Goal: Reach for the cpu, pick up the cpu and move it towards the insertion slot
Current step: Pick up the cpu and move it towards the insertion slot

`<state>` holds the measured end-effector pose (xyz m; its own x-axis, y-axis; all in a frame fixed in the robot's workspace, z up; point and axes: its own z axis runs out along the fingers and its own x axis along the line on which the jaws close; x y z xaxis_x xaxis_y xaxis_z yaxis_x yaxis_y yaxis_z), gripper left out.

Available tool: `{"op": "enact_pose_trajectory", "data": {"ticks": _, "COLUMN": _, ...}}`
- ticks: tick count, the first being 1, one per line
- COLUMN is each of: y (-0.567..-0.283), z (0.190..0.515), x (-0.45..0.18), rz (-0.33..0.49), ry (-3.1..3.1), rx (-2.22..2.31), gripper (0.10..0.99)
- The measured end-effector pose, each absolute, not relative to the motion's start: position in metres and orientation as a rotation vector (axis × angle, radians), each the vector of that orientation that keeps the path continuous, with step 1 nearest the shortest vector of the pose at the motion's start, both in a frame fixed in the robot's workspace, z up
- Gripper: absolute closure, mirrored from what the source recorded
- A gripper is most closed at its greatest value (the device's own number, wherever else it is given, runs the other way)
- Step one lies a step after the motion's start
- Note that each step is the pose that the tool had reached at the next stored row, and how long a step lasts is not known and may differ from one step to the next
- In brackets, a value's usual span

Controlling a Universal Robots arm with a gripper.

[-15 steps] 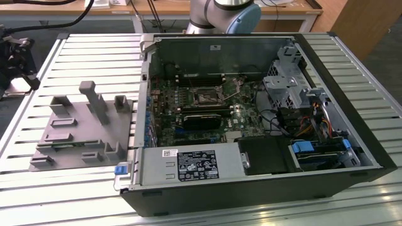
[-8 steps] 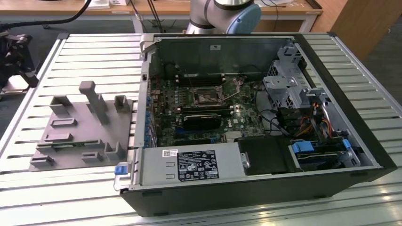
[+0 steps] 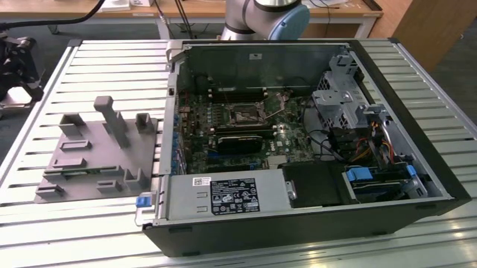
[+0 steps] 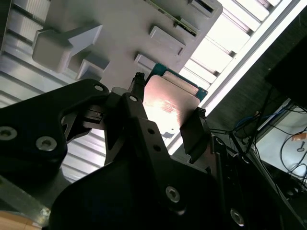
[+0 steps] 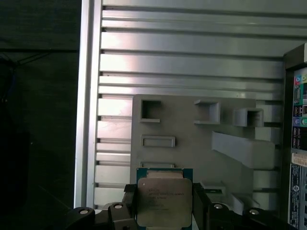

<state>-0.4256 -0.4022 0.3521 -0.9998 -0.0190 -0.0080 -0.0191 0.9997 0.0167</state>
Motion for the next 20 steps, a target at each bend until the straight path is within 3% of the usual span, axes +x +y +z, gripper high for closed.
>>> {"op": "enact_pose_trajectory", "data": {"ticks": 20, "y": -0.402, "z": 0.394, "x": -0.426, "rz": 0.026, "ry": 3.133, "rx": -0.03, "gripper": 0.541}}
